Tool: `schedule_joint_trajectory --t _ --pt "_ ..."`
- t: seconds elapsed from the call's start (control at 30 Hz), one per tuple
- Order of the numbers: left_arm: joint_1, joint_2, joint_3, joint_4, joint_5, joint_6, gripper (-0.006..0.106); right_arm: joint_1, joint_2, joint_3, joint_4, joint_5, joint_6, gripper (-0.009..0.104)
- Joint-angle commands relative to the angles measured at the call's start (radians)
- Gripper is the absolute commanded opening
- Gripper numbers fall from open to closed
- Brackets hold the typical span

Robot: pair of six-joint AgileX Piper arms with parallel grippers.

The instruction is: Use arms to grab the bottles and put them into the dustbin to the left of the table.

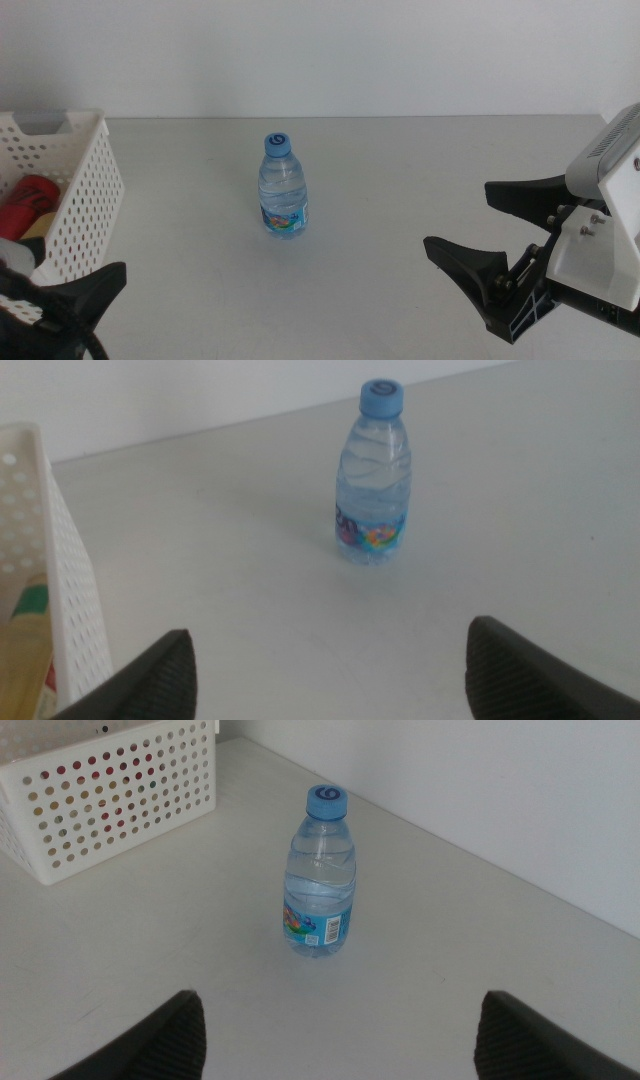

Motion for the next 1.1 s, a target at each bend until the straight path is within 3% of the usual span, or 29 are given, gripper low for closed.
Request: schedule_joint_trajectory --t 0.0,0.33,0.6,0.9,1.07 --pt "-0.006 0.007 -0.027 -0.013 -0.110 -0.015 0.089 0.001 -0.011 -0.023 -0.005 -0.070 -0.004 0.084" --pt "-0.006 0.022 -0.027 -0.018 -0.213 -0.055 0.090 0.001 -0.011 -0.023 -0.005 -0.070 -0.004 0.084" --pt "-0.006 0.213 -0.027 -0.015 -0.460 -0.033 0.091 0.001 -0.011 -0.023 -0.005 -0.070 -0.004 0.084" --pt "-0.066 0.493 -0.029 0.142 -0.885 -0.082 0.091 0.001 -0.011 -0.023 -0.009 -0.070 -0.004 0.084" --pt "-0.066 0.653 -0.066 0.213 -0.978 -0.175 0.091 0.001 -0.011 -0.023 -0.009 -0.070 -0.004 0.084"
